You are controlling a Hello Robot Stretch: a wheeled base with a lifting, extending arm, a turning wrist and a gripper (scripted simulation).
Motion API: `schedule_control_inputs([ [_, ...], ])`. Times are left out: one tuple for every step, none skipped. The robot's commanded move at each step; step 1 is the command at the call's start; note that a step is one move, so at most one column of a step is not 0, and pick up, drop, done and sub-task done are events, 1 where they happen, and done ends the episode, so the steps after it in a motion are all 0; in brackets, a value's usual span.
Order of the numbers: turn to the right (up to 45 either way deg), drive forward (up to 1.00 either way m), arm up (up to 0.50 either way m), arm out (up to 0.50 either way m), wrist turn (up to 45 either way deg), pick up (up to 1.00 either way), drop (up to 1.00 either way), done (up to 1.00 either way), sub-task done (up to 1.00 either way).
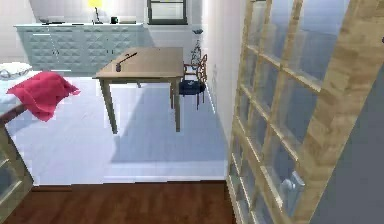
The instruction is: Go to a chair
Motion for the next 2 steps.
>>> schedule_control_inputs([
  [0.0,0.5,0.0,0.0,0.0,0.0,0.0,0.0,0.0],
  [3.0,0.0,0.0,0.0,0.0,0.0,0.0,0.0,0.0],
])
